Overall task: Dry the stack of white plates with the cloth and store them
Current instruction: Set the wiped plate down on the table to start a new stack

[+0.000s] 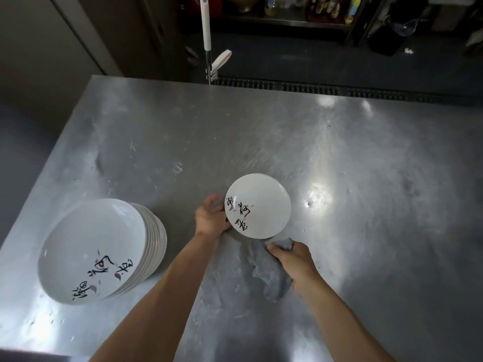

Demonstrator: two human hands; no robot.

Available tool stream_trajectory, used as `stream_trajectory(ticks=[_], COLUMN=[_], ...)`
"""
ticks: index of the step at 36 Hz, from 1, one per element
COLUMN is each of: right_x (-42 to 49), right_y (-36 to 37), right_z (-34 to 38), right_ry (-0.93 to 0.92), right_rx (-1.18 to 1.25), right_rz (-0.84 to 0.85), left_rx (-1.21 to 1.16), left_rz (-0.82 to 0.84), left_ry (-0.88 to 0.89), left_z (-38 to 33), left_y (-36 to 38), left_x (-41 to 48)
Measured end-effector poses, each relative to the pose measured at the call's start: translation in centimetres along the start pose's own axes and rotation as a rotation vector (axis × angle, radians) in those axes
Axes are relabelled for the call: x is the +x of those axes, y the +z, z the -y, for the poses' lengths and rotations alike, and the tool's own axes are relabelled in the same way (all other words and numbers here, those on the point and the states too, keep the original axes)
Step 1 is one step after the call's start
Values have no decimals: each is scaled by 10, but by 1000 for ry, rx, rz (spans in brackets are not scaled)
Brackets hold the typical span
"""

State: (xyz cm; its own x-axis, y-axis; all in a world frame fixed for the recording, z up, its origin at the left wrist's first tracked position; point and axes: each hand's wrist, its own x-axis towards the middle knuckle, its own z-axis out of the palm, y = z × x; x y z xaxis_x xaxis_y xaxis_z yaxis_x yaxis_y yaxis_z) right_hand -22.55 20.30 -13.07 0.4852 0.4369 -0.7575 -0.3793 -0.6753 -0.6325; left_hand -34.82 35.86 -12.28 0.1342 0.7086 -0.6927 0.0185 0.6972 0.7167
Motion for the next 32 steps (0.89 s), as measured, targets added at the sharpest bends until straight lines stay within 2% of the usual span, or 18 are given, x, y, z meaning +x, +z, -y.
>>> stream_trajectory(ticks=[9,13,17,22,26,30,32], right_x=[-20,-27,-38,-62,-82,-98,-101], right_y=[7,16,42,95,137,164,174], right_z=[-8,4,26,59,80,93,95], right_ry=[44,100,104,70,107,-52,-126], right_rx=[34,215,399,476,452,220,201], right_rz=[196,300,355,414,420,273,204], left_rx=[201,399,474,490,531,471,470], left_rz=[-9,10,85,31,-67,-197,-290], left_ry=[78,197,264,366,463,415,409], left_z=[-3,-13,-33,-75,-103,-115,-114], left_y=[8,0,-23,-78,-141,-208,-239], left_x=[9,-10,-32,-69,-97,-125,-136])
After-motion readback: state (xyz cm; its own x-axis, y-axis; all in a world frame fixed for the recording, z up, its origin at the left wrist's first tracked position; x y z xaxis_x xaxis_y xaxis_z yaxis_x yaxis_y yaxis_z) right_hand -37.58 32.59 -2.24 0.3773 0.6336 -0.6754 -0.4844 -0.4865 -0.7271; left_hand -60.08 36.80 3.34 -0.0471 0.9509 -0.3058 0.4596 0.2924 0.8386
